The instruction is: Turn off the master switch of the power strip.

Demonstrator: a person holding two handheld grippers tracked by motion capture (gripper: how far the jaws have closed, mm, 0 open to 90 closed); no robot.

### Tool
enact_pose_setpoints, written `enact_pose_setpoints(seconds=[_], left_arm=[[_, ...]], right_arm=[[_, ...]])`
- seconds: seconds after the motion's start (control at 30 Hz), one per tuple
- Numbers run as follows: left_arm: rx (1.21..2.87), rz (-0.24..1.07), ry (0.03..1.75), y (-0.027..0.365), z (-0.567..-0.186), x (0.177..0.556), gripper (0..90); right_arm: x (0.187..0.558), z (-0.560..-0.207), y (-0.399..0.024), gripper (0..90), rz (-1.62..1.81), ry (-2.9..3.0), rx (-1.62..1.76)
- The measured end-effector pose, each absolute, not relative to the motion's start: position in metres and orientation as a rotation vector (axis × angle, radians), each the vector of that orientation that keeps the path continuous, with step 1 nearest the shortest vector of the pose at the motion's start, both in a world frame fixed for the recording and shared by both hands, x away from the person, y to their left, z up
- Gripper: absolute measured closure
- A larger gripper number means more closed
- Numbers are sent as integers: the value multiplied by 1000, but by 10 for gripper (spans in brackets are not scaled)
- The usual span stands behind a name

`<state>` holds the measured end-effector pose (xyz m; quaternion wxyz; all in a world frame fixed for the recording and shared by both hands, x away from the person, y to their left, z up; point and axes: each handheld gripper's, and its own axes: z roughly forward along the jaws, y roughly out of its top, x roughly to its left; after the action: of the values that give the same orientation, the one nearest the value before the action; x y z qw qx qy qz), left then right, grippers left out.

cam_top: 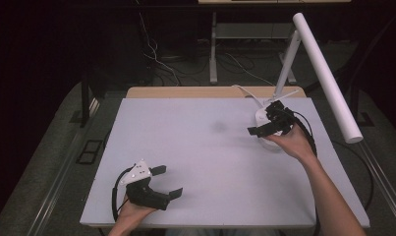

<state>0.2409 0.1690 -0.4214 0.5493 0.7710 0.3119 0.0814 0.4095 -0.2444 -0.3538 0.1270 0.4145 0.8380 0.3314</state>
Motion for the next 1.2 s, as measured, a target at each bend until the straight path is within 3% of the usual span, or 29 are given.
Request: enact_pose_setpoints(seconds=[0.1,0.17,1.2], left_arm=[[1827,194,738,169,-421,241,12],[1826,193,737,169,-421,241,12],[1821,208,728,172,-420,241,16]], right_arm=[[414,-351,-245,60,950,2425,1196],[418,-350,-244,143,920,2414,1186],[461,-341,-233,645,819,2384,1184]])
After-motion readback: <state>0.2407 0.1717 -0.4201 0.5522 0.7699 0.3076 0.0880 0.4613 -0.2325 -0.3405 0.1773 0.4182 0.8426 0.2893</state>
